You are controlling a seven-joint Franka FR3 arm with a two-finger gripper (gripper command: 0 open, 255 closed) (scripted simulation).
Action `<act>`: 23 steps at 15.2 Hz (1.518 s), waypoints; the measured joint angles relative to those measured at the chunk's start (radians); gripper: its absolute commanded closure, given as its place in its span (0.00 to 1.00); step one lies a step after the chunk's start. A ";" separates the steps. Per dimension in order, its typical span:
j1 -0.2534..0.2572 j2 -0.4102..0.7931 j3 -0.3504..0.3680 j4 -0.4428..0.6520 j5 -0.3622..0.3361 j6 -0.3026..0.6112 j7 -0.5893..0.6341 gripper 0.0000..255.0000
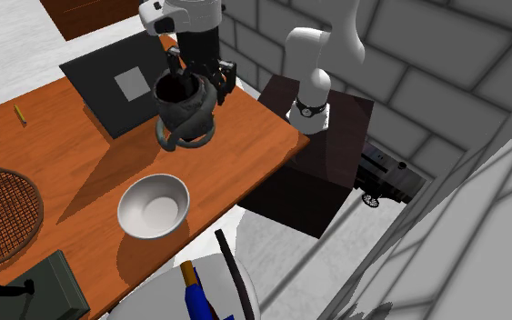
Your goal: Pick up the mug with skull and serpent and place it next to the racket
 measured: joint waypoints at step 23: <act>-0.268 0.883 -0.204 0.835 0.353 -0.005 -0.487 1.00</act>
